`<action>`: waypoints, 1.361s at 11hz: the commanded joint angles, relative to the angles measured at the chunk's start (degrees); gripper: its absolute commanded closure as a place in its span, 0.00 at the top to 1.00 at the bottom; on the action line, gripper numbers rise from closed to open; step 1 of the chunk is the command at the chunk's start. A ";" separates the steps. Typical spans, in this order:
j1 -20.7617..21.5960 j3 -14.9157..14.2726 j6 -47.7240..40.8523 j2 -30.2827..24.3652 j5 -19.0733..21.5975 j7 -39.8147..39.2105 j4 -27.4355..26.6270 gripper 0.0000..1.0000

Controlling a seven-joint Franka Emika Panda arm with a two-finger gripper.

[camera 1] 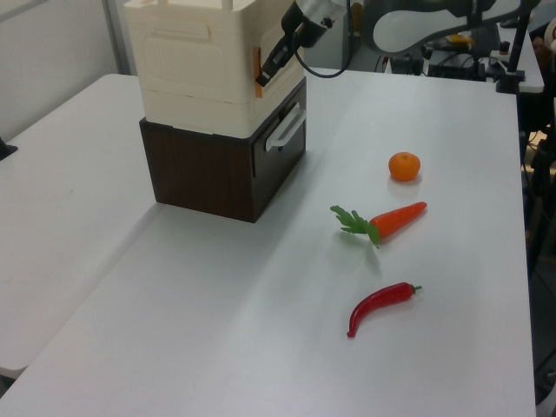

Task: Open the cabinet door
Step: 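Close the gripper on the door's orange handle edge, then pull the door edge outward, swinging the door open on its hinge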

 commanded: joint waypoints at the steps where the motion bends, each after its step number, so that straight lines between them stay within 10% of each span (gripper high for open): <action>1: 0.66 -0.75 -4.52 -2.92 -0.97 0.93 -0.80 0.08; 5: 1.37 -0.58 -12.62 -5.38 -0.53 1.10 -0.80 0.21; 7: 1.28 -0.58 -14.90 -6.35 -0.18 1.10 -0.71 0.68; 10: 1.28 -0.58 -18.34 -8.36 0.00 1.10 -0.36 1.00; 15: 1.19 -0.66 -17.82 -10.93 -0.08 1.10 3.15 1.00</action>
